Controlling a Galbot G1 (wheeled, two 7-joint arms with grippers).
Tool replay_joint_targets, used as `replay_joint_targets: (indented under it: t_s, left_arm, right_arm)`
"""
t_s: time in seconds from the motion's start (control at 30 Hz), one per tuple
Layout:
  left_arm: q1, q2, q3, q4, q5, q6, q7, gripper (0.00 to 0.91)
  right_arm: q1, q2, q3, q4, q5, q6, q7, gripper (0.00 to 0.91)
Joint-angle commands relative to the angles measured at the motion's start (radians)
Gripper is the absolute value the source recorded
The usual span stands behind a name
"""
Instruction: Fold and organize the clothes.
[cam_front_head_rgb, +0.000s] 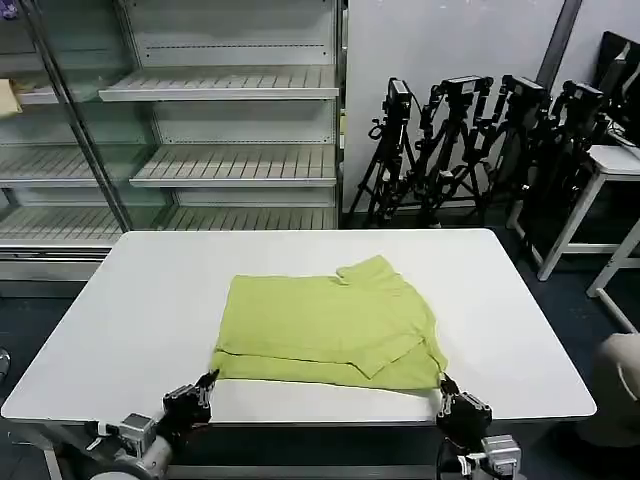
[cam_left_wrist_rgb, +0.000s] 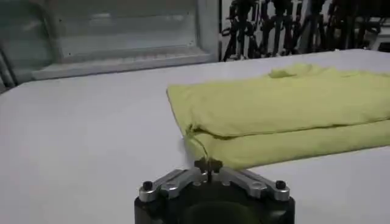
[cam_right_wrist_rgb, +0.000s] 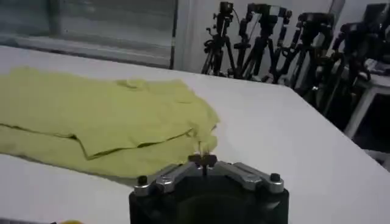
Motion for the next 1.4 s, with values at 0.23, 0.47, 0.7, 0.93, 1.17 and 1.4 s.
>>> replay_joint_targets:
  t_s: [0.23,0.47,0.7,0.93,1.17,1.4]
  left_arm:
    - [0.074,-0.012,-0.020,-0.044,0.006,-0.003,-0.002,0.403]
    - [0.123,-0.026,-0.024,-0.164,0.049,-0.006,-0.062,0.907]
    - [0.085,-0.014,-0.086,-0.315,0.005,0.024,-0.130,0.907]
    - [-0.187,0.107,0.041,-0.086,-0.055,0.011,-0.096,0.907]
    - [-0.457,0.155,0.164,0.157,-0.095,0.037,-0.072,0.907]
    - [-0.651,0.155,0.243,0.342,-0.106,0.046,-0.068,0.907]
  right_arm:
    - [-0.085,0.004,0.005,0.030,-0.050,0.043,-0.009,0.000]
    - [-0.104,-0.010,0.018,0.088,-0.052,0.011,-0.049,0.907]
    - [-0.006,-0.048,0.084,0.225,0.022,-0.065,-0.056,0.907]
    - [0.409,-0.032,-0.044,-0.034,0.153,-0.125,0.103,0.907]
    - [0.719,-0.033,-0.168,-0.347,0.173,-0.125,0.130,0.907]
    - [0.924,-0.005,-0.219,-0.619,0.250,-0.125,0.169,0.907]
